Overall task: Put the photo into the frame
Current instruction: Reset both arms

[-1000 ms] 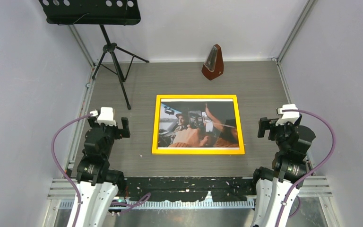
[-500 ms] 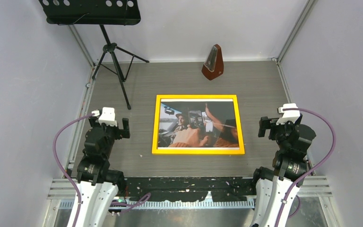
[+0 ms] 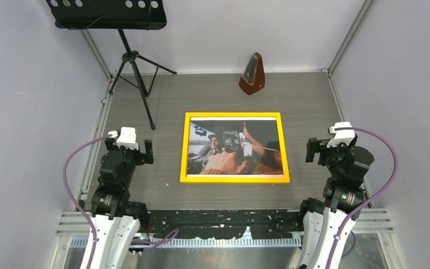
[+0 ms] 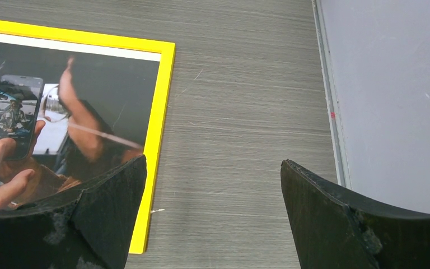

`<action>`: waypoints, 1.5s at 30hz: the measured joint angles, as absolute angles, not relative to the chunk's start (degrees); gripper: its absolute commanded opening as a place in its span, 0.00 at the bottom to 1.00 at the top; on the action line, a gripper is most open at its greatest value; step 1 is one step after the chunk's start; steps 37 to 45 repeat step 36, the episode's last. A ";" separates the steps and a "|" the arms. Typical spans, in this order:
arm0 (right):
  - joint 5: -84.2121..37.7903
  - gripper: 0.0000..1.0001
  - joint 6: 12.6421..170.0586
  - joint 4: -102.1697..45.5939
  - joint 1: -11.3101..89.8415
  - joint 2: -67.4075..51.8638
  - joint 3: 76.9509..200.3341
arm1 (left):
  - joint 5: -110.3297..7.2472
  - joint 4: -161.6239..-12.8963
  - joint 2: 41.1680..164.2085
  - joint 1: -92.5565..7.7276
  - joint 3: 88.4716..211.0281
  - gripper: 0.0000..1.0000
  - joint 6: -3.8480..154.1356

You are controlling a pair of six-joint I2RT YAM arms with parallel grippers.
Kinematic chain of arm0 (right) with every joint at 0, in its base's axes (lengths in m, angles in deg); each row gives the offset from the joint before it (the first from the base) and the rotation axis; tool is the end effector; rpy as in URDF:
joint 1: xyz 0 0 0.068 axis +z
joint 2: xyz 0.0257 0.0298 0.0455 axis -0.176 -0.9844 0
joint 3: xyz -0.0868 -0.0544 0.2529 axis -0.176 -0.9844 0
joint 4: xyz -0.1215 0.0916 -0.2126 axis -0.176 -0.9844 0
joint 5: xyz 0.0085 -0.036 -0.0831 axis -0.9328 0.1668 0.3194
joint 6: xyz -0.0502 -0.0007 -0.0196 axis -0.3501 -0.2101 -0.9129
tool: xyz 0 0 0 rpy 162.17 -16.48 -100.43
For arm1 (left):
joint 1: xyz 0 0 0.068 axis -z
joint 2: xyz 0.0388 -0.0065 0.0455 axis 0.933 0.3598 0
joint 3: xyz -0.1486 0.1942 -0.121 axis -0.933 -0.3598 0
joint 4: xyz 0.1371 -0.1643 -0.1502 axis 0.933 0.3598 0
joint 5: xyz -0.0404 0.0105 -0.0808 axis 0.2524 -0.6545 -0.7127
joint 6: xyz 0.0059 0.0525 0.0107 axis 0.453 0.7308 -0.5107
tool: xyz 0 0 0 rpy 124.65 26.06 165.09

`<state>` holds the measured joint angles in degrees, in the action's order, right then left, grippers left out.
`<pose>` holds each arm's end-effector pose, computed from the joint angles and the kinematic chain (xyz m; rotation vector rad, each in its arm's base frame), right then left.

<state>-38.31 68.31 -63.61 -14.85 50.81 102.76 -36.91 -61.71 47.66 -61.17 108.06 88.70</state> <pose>0.0906 -0.0271 0.3103 -0.1250 1.8680 -0.1193 0.1092 -0.0109 0.2822 0.0738 1.8008 0.0285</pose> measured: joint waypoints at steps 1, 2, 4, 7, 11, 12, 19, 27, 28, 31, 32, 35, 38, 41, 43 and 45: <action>-38.40 0.95 68.31 -63.61 -14.85 50.81 102.76 | -36.91 -61.74 47.66 -61.17 108.02 0.99 88.70; -38.49 0.95 68.24 -63.61 -14.85 50.81 102.76 | -36.93 -61.74 47.64 -61.17 107.97 1.00 88.72; -38.71 0.95 68.15 -63.61 -14.85 50.81 102.76 | -37.06 -61.74 47.64 -61.17 107.78 1.00 88.72; -38.95 0.95 68.13 -63.61 -14.85 50.81 102.76 | -37.13 -61.74 47.60 -61.17 107.49 1.00 88.75; -39.21 0.95 68.13 -63.61 -14.85 50.81 102.76 | -37.15 -61.74 47.34 -61.17 107.27 1.00 88.75; -39.25 0.95 68.11 -63.61 -14.85 50.81 102.76 | -37.17 -61.74 47.31 -61.17 107.27 1.00 88.75; -39.51 0.95 68.04 -63.61 -14.85 50.83 102.76 | -37.35 -61.74 47.27 -61.17 107.21 1.00 88.75; -39.75 0.95 67.72 -63.59 -14.85 51.07 102.76 | -37.35 -61.76 47.25 -61.17 107.01 1.00 88.77; -39.78 0.95 67.72 -63.59 -14.85 51.18 102.76 | -37.35 -61.74 47.25 -61.17 107.01 1.00 88.77; -39.84 0.95 67.69 -63.57 -14.85 51.31 102.76 | -37.35 -61.74 47.18 -61.19 106.99 0.99 88.79; -39.89 0.95 67.69 -63.57 -14.85 51.31 102.76 | -37.35 -61.74 47.14 -61.19 106.97 1.00 88.77; -39.93 0.95 67.69 -63.57 -14.85 51.31 102.76 | -37.35 -61.74 46.94 -61.19 106.90 1.00 88.79; -39.93 0.95 67.69 -63.57 -14.85 51.31 102.76 | -37.35 -61.76 46.92 -61.19 106.88 1.00 88.79; -39.93 0.95 67.69 -63.57 -14.85 51.31 102.76 | -37.35 -61.76 46.92 -61.19 106.88 1.00 88.79; -39.93 0.95 67.69 -63.57 -14.85 51.31 102.76 | -37.35 -61.76 46.92 -61.19 106.88 1.00 88.79; -39.93 0.95 67.69 -63.57 -14.85 51.31 102.76 | -37.35 -61.76 46.92 -61.19 106.88 1.00 88.79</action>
